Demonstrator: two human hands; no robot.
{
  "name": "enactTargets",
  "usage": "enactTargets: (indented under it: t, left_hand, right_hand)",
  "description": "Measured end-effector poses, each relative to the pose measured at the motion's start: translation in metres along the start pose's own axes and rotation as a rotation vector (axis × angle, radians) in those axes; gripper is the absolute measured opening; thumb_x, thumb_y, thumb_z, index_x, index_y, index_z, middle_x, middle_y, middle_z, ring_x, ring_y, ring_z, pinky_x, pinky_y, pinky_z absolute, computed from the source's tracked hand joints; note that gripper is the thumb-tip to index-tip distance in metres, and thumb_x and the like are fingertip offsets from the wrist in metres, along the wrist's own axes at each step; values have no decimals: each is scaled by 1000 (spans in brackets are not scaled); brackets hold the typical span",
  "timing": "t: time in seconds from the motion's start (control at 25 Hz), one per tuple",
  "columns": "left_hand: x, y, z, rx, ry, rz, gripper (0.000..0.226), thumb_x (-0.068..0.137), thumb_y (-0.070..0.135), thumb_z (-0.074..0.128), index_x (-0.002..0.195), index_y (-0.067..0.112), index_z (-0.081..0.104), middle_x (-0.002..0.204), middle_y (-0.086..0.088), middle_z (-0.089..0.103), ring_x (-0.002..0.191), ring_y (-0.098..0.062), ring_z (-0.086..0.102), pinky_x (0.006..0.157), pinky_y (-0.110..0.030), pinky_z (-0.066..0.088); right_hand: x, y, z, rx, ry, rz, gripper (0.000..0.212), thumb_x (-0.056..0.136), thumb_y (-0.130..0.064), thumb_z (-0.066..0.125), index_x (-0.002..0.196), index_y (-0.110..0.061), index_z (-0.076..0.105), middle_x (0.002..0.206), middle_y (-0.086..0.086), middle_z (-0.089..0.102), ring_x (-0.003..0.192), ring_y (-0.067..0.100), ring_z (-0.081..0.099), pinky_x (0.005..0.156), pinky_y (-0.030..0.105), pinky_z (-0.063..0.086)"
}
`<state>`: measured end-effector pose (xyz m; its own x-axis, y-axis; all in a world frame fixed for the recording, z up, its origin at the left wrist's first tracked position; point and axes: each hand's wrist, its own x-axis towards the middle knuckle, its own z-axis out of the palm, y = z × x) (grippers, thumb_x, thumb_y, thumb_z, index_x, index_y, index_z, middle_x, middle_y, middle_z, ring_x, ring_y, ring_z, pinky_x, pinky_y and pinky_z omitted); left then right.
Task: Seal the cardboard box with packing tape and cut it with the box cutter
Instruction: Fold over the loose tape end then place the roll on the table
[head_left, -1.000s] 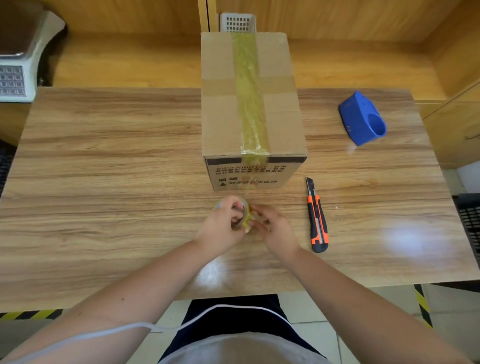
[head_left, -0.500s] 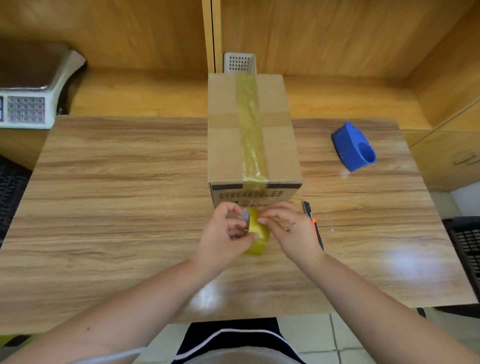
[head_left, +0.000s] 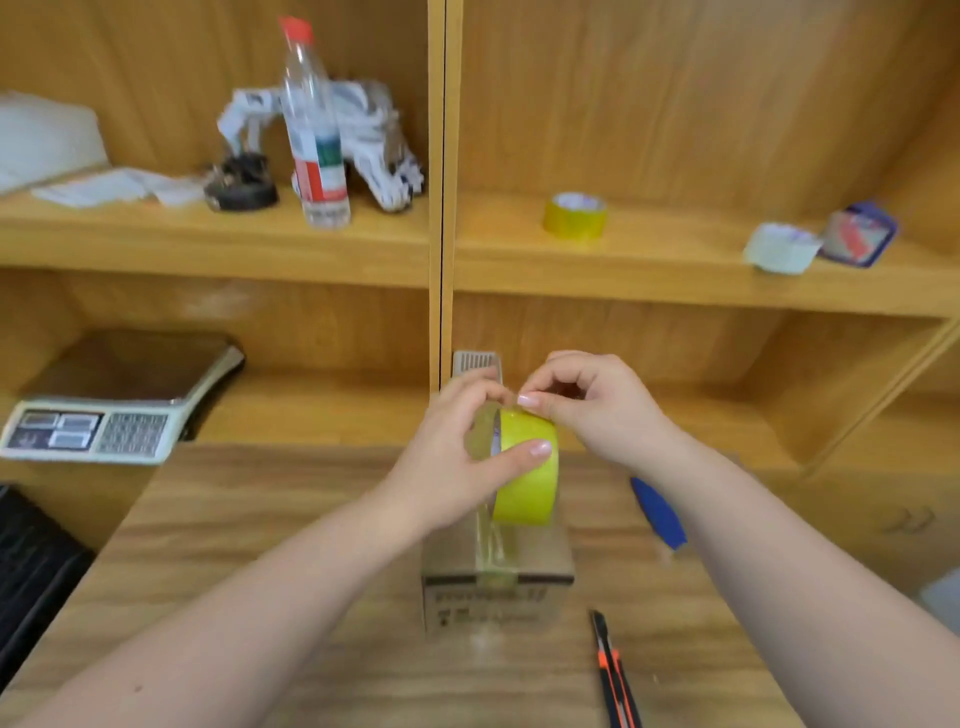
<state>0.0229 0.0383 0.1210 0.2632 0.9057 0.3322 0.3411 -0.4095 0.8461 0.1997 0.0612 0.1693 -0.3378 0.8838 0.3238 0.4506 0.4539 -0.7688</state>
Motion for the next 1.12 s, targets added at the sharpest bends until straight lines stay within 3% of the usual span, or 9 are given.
enactTargets:
  t: [0.12, 0.24, 0.32, 0.4, 0.52, 0.64, 0.8, 0.96, 1.12]
  left_hand:
    - [35, 26, -12, -231, -34, -33, 54, 60, 51, 77, 103, 26, 57, 102, -5, 64, 93, -14, 61, 85, -41, 50]
    - [60, 44, -19, -284, 15, -60, 52, 58, 46, 79, 95, 16, 57, 85, 0, 62, 78, -13, 60, 74, -36, 49]
    - [71, 54, -22, -289, 14, -71, 52, 62, 43, 78, 93, 9, 55, 80, 0, 57, 74, -12, 57, 70, -32, 45]
    - [77, 60, -22, -308, -7, -100, 50, 61, 48, 77, 87, 12, 55, 81, -3, 54, 75, -14, 55, 70, -32, 42]
    - [83, 64, -17, -258, -8, -224, 61, 55, 63, 75, 88, 14, 58, 85, -5, 53, 80, -19, 56, 78, -39, 47]
    - [86, 76, -19, -399, -100, -406, 50, 69, 52, 75, 94, 13, 58, 78, -2, 61, 68, -14, 64, 77, -39, 55]
    - [89, 91, -27, -543, -251, -545, 52, 74, 50, 70, 107, 11, 63, 93, -12, 68, 87, -28, 63, 82, -41, 55]
    - [92, 101, -39, -284, -96, -342, 54, 59, 53, 81, 102, 24, 64, 95, -4, 67, 85, -23, 67, 88, -39, 56]
    - [85, 116, -46, -228, 228, 74, 18, 73, 29, 80, 87, 23, 70, 92, 5, 74, 94, -9, 66, 86, -27, 48]
  right_hand:
    - [28, -27, -18, 36, 66, -22, 18, 79, -8, 72, 68, -22, 68, 67, -10, 62, 62, 2, 52, 62, 15, 42]
    - [48, -47, -34, -25, 104, -6, 21, 79, -10, 72, 65, -25, 67, 64, -8, 63, 58, -2, 51, 60, 14, 42]
    - [58, -56, -45, -125, 93, 3, 11, 78, -11, 72, 70, -18, 72, 67, -5, 64, 60, -2, 52, 61, 14, 40]
    - [65, -63, -53, -221, 73, -1, 6, 78, -11, 72, 74, -15, 73, 72, -4, 64, 68, 4, 55, 64, 17, 40]
    - [69, -73, -66, -254, 106, -14, 18, 77, -11, 72, 67, -25, 68, 69, -10, 61, 72, 9, 56, 67, 24, 40]
    - [66, -80, -73, -263, 145, -23, 23, 79, -12, 71, 64, -27, 63, 69, -14, 60, 72, 8, 56, 67, 24, 40]
    - [58, -85, -69, -99, 259, -97, 28, 80, -6, 68, 63, -27, 63, 69, -11, 60, 63, 6, 55, 67, 25, 44]
    - [56, -89, -71, -86, 280, -180, 19, 82, -8, 66, 70, -23, 67, 86, -11, 58, 73, 16, 60, 73, 35, 54]
    - [57, -101, -81, -161, 298, -311, 21, 82, -7, 67, 79, -28, 69, 72, -21, 66, 68, 2, 61, 69, 20, 46]
